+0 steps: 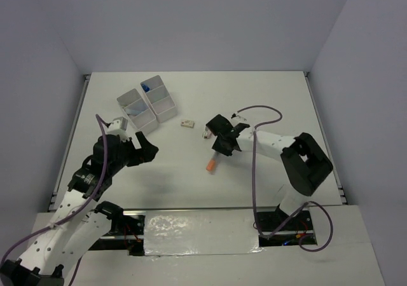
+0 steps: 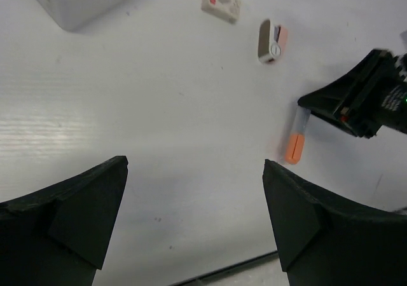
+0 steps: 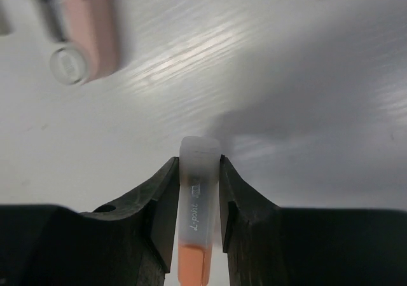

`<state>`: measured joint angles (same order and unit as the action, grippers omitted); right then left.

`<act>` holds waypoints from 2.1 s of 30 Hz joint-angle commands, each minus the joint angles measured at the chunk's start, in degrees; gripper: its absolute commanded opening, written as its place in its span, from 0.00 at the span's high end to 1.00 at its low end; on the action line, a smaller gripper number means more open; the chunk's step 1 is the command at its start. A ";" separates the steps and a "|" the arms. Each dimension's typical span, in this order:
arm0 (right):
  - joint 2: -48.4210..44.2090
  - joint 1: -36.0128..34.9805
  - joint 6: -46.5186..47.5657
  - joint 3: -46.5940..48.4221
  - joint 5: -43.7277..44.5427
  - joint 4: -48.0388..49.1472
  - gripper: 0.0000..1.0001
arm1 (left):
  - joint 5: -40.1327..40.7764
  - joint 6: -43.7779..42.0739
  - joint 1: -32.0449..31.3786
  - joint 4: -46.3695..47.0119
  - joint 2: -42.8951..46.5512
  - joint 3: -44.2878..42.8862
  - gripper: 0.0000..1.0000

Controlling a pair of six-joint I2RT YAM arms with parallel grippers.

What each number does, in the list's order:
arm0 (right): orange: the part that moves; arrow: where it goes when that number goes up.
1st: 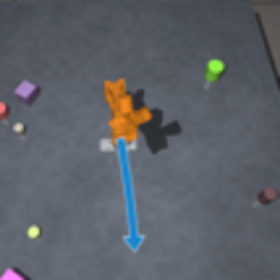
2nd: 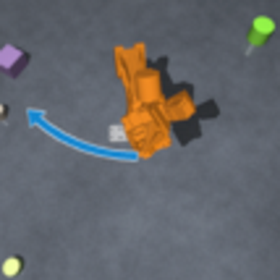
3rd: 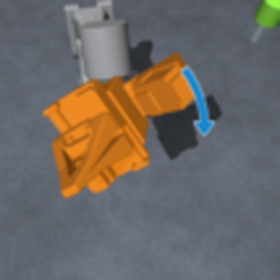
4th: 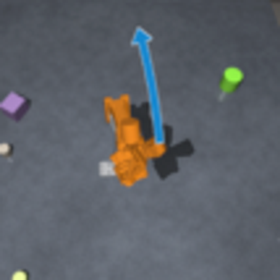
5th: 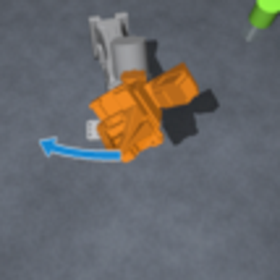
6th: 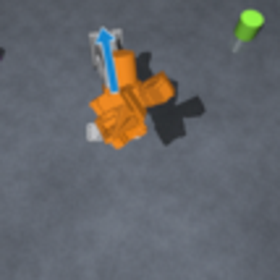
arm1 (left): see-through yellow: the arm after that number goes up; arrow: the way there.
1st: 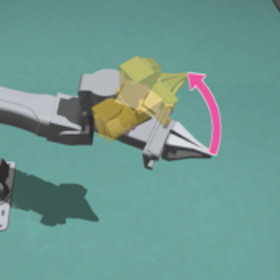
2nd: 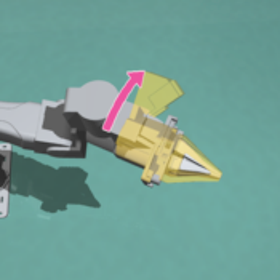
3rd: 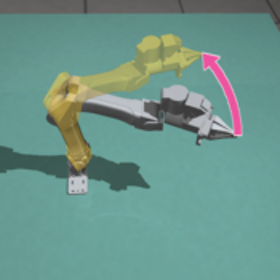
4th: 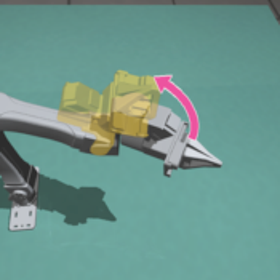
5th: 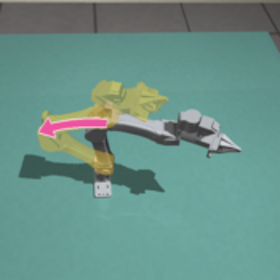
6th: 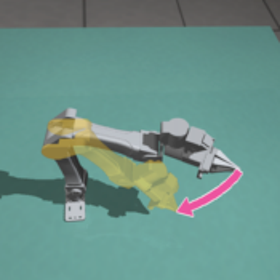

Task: Sort the stationery into containers
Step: Pick up the pen from the center of the board, then place the pen in the storage box.

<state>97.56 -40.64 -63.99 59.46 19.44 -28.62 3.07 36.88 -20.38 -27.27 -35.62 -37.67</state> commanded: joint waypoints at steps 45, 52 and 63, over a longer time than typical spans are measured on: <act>-24.77 -31.52 20.28 5.76 17.14 23.33 0.40 | -31.99 1.44 -10.20 36.68 -8.60 8.14 1.00; -36.27 -24.49 28.64 -2.59 -3.86 32.20 0.20 | -37.07 1.69 -10.29 43.60 -1.66 11.38 1.00; -36.48 -22.20 38.32 -2.86 -28.82 38.11 0.26 | -49.91 8.55 -10.91 63.65 0.63 16.05 1.00</act>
<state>60.27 -62.74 -29.69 55.51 -1.26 5.17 -41.23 42.76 -30.76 25.56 -35.53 -21.96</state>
